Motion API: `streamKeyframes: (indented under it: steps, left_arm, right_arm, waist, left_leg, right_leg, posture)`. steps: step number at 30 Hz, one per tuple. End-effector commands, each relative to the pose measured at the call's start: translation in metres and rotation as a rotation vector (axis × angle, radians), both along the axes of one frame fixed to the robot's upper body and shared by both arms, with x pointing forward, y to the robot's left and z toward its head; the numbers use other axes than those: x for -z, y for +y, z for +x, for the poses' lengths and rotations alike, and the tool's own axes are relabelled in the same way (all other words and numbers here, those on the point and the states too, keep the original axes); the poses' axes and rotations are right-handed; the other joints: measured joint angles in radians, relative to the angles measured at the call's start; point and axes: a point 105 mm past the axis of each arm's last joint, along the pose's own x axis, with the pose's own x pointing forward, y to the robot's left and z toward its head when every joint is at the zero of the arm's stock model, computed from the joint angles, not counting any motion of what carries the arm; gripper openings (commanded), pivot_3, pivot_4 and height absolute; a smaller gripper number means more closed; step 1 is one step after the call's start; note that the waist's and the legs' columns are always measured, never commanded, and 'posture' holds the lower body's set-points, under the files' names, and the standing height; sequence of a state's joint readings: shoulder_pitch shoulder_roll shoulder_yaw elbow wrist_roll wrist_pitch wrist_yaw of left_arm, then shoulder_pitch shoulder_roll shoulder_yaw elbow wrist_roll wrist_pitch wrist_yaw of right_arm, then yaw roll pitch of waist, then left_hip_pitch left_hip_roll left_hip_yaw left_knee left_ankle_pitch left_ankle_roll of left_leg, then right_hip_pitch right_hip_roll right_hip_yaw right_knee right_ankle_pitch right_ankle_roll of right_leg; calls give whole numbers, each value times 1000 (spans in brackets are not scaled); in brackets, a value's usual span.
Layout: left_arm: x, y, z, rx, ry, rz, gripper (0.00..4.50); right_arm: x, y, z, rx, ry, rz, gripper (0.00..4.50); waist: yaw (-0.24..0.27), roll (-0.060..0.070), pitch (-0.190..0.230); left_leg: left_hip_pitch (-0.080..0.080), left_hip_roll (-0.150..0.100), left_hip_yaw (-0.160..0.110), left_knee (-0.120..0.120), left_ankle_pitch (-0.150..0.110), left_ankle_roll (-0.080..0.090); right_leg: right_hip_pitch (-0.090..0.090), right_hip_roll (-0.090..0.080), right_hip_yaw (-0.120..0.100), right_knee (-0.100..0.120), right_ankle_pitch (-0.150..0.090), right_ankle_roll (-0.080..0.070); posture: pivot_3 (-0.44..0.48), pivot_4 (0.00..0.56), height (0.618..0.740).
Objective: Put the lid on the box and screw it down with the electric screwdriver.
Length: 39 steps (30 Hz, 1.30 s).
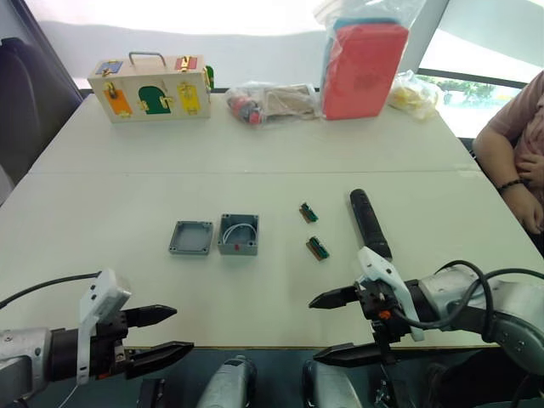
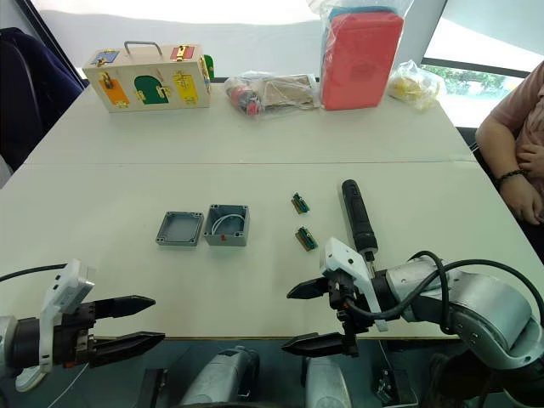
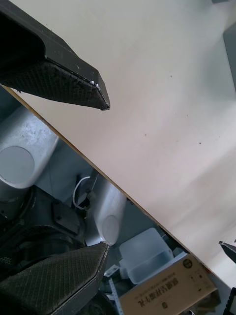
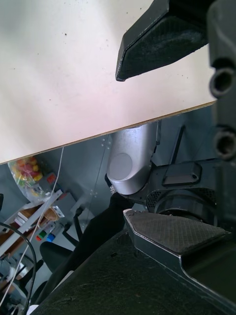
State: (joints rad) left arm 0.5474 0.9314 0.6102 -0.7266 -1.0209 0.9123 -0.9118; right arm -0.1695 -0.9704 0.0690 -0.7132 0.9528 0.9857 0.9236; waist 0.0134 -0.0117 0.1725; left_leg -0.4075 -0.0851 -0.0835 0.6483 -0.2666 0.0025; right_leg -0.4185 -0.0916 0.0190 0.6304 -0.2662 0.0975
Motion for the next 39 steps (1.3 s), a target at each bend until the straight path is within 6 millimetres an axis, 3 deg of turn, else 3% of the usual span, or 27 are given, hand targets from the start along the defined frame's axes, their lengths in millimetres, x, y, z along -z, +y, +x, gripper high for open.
streamKeyframes:
  steps: [1,14,22,25,30,35,39]
  left_arm:
    - [0,-2,0,10,-23,25,4392]
    - [-8,-2,10,-14,-65,8,4392]
    - [-10,3,16,-16,-86,33,4392]
    - [-16,13,29,-42,-131,101,4392]
    - [-42,21,53,35,-144,227,4392]
    - [-95,-10,95,283,-394,326,4392]
    - [-91,-26,121,447,-439,409,4392]
  right_arm:
    - [-4,3,-4,-25,-16,23,4500]
    - [-4,5,4,9,-49,4,4500]
    - [-15,11,9,13,-69,60,4500]
    - [-20,14,12,27,-83,75,4500]
    - [-40,16,35,130,-130,140,4500]
    - [-82,30,54,204,-234,300,4500]
    - [-79,37,55,249,-302,265,4500]
  waist:
    - [0,0,0]
    - [0,0,0]
    - [0,0,0]
    - [0,0,0]
    - [-1,0,0]
    - [0,0,1]
    - [-6,1,0]
  left_leg:
    - [0,0,0,0,0,0]
    - [0,0,0,0,0,0]
    - [0,0,0,0,0,0]
    - [0,0,0,0,0,0]
    - [0,0,-1,0,1,-1]
    - [-1,0,-2,0,1,-2]
    - [0,-1,0,-1,3,-6]
  right_leg:
    - [0,0,0,0,0,0]
    - [0,0,0,0,0,1]
    - [0,0,0,0,1,1]
    - [0,0,0,0,1,1]
    - [0,1,-1,1,1,0]
    - [-2,2,0,2,3,2]
    - [-3,2,0,3,6,5]
  posture:
    - [0,150,740]
    - [0,150,740]
    - [0,150,740]
    - [0,150,740]
    - [0,150,740]
    - [0,150,740]
    - [0,150,740]
